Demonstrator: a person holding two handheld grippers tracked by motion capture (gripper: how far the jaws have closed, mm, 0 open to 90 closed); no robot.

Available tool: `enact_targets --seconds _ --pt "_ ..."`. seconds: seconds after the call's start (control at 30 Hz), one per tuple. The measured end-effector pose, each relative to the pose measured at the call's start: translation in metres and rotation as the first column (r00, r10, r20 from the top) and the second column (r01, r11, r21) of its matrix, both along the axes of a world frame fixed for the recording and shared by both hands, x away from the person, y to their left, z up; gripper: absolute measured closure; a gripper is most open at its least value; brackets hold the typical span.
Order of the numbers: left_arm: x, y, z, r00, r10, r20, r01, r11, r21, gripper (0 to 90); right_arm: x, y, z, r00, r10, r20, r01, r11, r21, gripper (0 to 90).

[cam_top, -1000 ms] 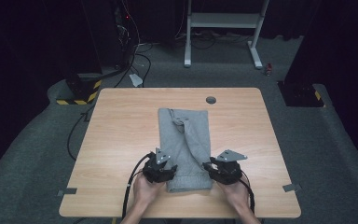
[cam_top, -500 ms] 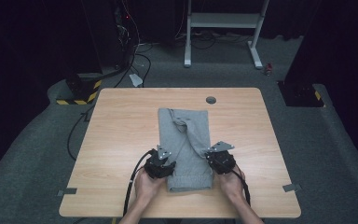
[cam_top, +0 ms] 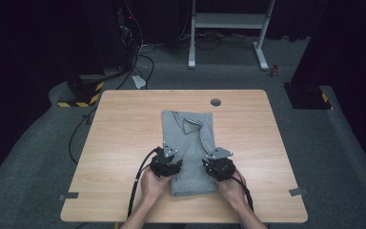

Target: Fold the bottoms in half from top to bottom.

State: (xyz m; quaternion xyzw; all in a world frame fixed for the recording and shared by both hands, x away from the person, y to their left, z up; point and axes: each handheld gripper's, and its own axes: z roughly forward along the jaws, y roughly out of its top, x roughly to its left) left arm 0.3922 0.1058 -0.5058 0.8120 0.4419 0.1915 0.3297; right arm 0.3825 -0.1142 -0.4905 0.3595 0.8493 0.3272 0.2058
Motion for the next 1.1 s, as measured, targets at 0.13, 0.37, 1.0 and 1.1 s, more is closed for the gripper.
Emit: enact_targets --seconds 0.13,0.37,1.0,1.1 --pt "-0.002 0.008 -0.007 0.9991 -0.022 -0.035 0.021 0.9994 -0.028 62.5 0.004 -0.005 -0.013 0.9985 -0.002 -0.054 0.002 1.0 -0.008 79.7" --pt "-0.035 0.011 -0.007 0.995 -0.096 -0.028 0.095 0.9951 -0.026 69.8 -0.028 -0.015 -0.018 0.9967 0.07 -0.041 -0.072 0.9969 -0.032 83.6" --pt "-0.001 0.011 -0.011 0.9998 0.02 0.005 -0.02 0.9997 -0.016 50.3 0.018 -0.019 0.004 0.9971 -0.075 -0.007 0.075 0.9969 -0.023 84.4" --pt "-0.001 0.014 -0.012 0.9997 0.023 -0.001 -0.023 0.9992 -0.034 49.6 0.024 -0.045 0.002 0.9887 -0.14 -0.053 0.143 0.989 0.04 84.1"
